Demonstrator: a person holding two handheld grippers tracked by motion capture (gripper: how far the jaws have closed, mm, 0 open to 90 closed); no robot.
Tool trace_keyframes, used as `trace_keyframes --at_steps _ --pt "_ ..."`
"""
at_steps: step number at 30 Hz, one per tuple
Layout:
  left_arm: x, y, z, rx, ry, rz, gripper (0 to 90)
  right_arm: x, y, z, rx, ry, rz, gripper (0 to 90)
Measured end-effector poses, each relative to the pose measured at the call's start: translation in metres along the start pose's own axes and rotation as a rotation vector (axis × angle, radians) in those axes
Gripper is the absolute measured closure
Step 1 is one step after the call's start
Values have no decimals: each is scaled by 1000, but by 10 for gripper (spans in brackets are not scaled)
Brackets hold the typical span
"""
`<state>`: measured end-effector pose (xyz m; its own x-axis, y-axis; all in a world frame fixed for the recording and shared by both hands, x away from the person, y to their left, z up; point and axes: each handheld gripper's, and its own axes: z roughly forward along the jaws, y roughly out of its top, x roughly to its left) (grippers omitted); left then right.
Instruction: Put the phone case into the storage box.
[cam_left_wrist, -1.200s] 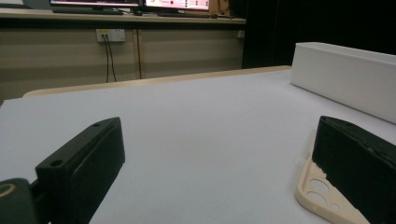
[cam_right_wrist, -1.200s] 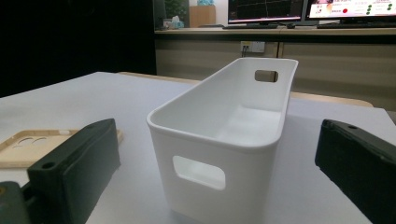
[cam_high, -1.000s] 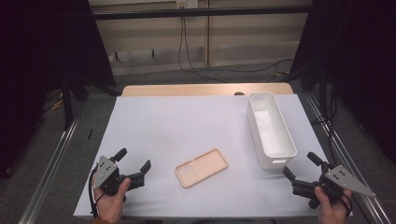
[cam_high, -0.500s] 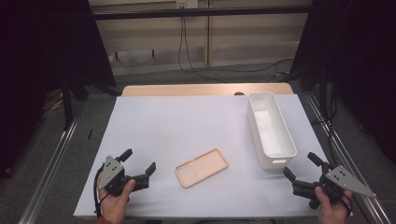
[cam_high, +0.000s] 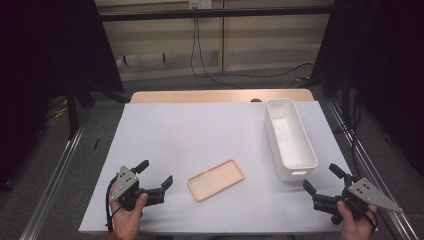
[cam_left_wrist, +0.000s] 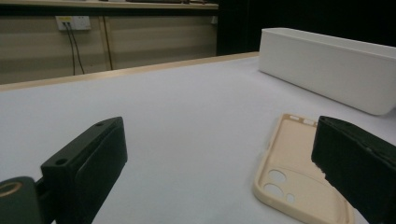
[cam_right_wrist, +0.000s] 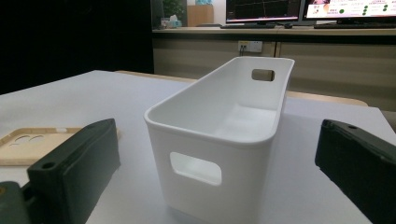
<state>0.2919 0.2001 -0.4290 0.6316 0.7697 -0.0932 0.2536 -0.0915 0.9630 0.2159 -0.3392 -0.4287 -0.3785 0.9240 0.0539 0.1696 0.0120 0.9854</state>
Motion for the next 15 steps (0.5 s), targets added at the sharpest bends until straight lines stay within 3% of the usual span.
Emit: trace_keyframes --at_steps 3,15 --pt "-1 1 1 -4 -11 3 36 0 0 0 0 1 1 0" --pt "-10 6 14 13 -145 -3 55 1 0 1 7 9 -3 0"
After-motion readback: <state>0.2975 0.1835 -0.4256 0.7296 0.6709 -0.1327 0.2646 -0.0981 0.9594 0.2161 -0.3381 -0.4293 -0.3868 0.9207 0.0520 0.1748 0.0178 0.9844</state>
